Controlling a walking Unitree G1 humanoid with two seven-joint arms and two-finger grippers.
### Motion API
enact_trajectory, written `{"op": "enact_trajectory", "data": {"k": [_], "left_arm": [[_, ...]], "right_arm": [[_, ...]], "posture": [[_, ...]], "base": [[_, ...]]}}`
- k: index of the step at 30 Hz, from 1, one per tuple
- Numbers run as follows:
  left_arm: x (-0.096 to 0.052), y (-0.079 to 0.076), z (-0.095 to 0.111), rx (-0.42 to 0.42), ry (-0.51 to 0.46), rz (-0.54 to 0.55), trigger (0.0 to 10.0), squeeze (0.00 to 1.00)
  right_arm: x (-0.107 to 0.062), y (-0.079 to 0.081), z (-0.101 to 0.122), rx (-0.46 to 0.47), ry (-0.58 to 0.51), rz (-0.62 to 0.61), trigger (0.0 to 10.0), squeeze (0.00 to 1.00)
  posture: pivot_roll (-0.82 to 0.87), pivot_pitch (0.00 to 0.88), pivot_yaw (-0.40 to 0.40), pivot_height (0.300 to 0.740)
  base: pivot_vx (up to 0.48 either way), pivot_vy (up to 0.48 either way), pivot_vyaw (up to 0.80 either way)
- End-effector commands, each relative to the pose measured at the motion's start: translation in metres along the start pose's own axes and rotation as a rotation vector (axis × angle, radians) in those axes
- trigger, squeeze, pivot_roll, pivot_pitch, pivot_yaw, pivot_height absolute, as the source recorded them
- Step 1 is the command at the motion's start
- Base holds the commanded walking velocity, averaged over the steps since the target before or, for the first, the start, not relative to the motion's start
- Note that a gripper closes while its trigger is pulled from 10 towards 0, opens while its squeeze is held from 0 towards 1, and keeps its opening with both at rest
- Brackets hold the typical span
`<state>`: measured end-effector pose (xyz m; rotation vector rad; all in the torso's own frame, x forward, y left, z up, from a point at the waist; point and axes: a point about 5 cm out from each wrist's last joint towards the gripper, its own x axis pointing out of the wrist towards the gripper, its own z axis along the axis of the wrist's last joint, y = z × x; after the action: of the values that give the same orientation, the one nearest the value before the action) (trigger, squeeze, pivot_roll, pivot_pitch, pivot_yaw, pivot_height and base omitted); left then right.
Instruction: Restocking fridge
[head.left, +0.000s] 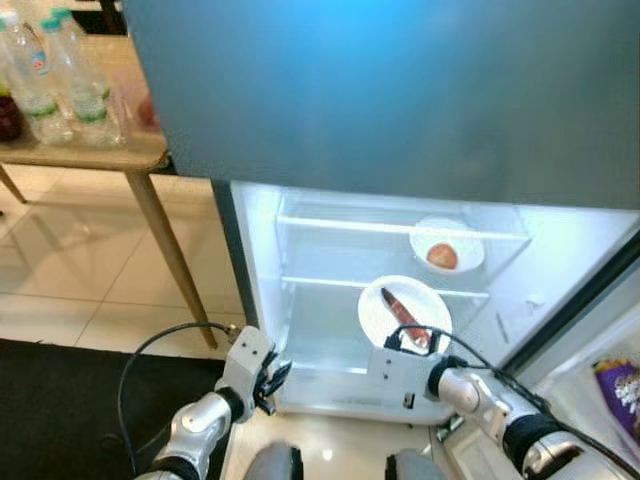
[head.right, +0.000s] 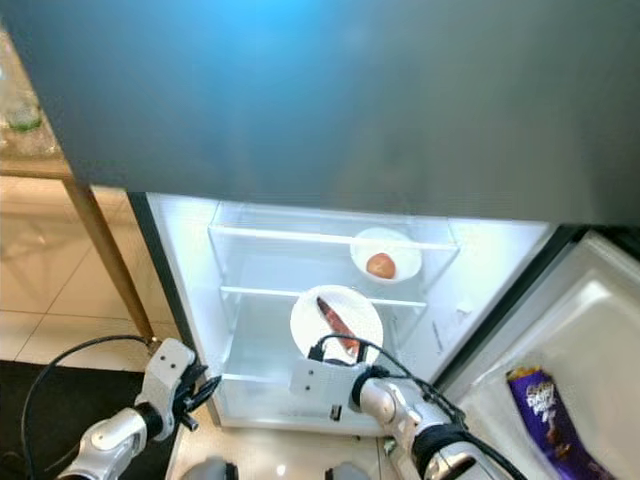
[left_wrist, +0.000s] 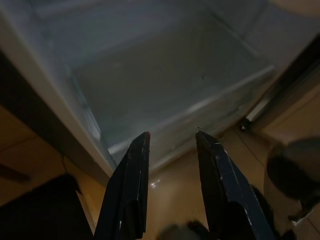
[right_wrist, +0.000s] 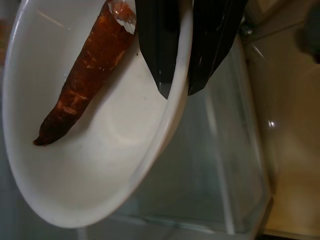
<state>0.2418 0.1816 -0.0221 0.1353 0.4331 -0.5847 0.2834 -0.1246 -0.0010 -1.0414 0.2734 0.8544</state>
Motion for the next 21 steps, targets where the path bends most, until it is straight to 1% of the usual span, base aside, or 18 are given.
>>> {"op": "enact_trajectory", "data": {"k": [1,18,21], "left_arm": [[-0.0012,0.0002,-0.0015,0.019,0.013,-0.007,10.0,0.00],[0.0012,-0.0028,-0.0003,0.031,0.009,-0.014,10.0,0.00],[0.0014,-0.0031,-0.0002,0.033,0.009,-0.015,10.0,0.00]], "right_arm": [[-0.0007,-0.0030,0.0028,-0.007,-0.028,-0.004,10.0,0.00],[-0.0001,-0.0082,0.0059,-0.051,-0.038,-0.002,10.0,0.00],[0.0000,-0.0100,0.0077,-0.059,-0.049,-0.003,10.0,0.00]], "posture": [[-0.03,0.047,-0.034,0.610],[-0.04,0.046,-0.036,0.610],[-0.04,0.048,-0.034,0.595]], "base": [[0.000,0.000,0.00],[0.000,0.000,0.00],[0.000,0.000,0.00]]}}
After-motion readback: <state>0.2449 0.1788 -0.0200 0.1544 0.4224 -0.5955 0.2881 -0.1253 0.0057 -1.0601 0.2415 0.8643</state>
